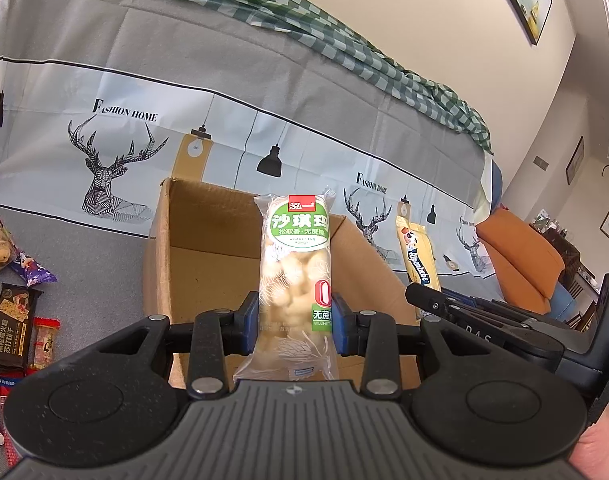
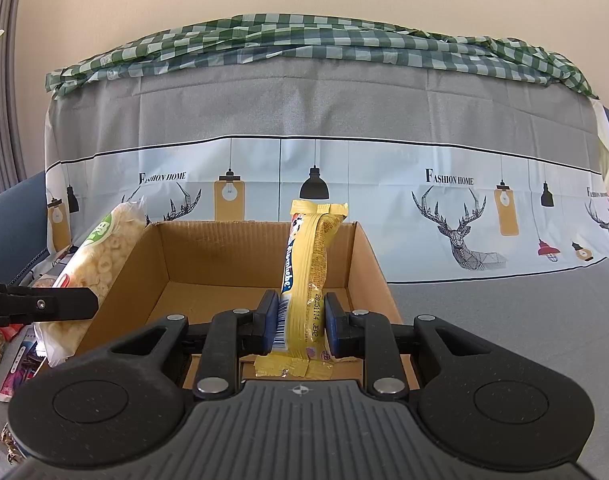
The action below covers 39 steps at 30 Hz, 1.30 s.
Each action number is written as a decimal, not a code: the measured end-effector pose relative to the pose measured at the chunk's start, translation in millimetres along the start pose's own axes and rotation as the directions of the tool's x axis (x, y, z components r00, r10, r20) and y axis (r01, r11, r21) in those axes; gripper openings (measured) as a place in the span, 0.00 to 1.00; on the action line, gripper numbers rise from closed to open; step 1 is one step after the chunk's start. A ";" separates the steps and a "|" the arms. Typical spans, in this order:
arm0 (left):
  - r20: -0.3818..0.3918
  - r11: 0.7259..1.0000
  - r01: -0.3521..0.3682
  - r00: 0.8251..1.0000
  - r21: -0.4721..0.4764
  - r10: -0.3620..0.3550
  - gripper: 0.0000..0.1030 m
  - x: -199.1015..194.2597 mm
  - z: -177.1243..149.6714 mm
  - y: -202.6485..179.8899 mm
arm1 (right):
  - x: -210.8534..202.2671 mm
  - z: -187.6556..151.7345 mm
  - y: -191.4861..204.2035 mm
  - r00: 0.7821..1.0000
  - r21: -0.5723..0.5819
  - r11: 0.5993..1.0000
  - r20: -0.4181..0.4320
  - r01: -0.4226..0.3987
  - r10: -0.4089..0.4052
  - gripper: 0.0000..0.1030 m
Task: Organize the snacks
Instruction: 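Carry the yellow bar and white-green bag over the box and release both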
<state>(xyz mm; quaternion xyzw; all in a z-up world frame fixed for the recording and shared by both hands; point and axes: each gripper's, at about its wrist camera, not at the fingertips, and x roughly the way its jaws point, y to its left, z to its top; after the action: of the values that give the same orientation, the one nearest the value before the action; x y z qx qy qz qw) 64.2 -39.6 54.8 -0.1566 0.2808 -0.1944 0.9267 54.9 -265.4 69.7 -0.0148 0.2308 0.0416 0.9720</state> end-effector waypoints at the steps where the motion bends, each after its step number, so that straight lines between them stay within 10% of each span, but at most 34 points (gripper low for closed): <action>1: 0.000 1.000 0.001 1.000 -0.001 -0.001 0.38 0.0 -0.1 0.0 | 0.4 0.1 -0.4 1.000 -0.001 1.000 0.000 0.000 0.000 0.25; 39: 0.008 1.000 0.012 1.000 0.007 -0.012 0.38 0.0 -1.8 -3.4 | 0.7 -1.1 1.5 1.000 -0.003 1.000 0.002 0.004 -0.004 0.25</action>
<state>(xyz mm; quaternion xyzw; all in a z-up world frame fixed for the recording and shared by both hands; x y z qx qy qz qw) 62.2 -42.9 54.8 -0.1557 0.2757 -0.2002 0.9272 54.9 -263.9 68.4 -0.0166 0.2298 0.0401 0.9723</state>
